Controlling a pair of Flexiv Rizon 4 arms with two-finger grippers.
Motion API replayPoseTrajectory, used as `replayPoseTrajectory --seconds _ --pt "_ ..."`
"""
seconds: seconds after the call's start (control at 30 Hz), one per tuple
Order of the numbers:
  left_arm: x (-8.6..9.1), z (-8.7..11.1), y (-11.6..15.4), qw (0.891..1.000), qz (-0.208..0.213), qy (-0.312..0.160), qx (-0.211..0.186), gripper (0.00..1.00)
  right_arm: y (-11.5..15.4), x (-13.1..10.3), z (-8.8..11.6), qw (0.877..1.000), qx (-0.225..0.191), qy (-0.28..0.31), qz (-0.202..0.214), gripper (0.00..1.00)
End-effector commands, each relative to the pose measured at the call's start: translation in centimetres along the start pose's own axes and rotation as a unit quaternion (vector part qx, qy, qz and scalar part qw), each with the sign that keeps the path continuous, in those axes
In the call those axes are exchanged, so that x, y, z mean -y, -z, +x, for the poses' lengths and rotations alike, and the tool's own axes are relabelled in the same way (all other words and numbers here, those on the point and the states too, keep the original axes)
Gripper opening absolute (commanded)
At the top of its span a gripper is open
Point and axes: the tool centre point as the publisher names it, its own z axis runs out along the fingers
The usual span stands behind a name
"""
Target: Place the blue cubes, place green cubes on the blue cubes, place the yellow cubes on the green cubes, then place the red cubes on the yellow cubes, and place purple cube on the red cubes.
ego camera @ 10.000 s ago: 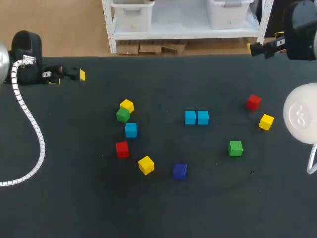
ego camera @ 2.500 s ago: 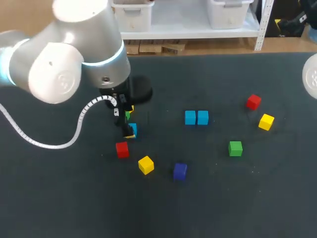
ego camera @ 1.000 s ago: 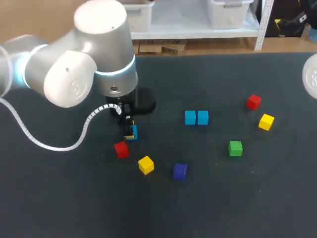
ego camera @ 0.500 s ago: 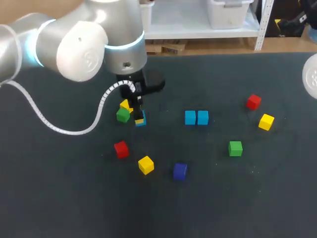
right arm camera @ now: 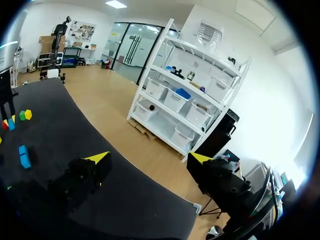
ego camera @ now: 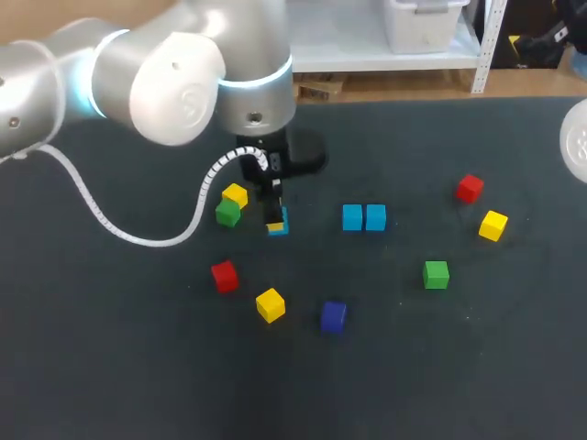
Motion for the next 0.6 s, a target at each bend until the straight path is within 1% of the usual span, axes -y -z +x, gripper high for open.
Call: replayPoseTrajectory --seconds 0.03,0.1,0.17,0.33,0.5,0.57,0.6 --pt "-0.5 -1.1 -0.2 1.0 0.006 -0.003 -0.007 0.0 0.1 -0.1 -0.1 1.0 -0.002 0.0 0.002 1.0" --pt "-0.8 -1.6 -0.3 1.0 0.013 -0.002 -0.005 0.0 0.1 -0.1 -0.1 1.0 -0.002 0.0 0.002 1.0" --pt "-1.2 -2.2 -0.4 1.0 0.024 0.014 0.0 0.0 0.1 -0.1 -0.1 1.0 -0.002 0.0 0.002 1.0" --pt "-2.1 -3.5 -0.4 0.999 0.044 0.031 0.004 0.0 0.1 -0.1 -0.1 1.0 -0.002 0.0 0.002 1.0" --pt "-2.0 -4.6 -0.1 0.998 0.052 0.029 0.013 0.0 0.1 -0.1 -0.1 1.0 -0.002 0.0 0.002 1.0" --pt "-1.8 -5.1 -0.1 0.998 0.053 0.022 0.019 0.0 0.1 -0.1 -0.1 1.0 -0.002 0.0 0.002 1.0" --pt "-1.7 -5.3 -0.2 0.999 0.046 0.012 0.022 0.0 0.1 -0.1 -0.1 1.0 -0.002 0.0 0.002 1.0"
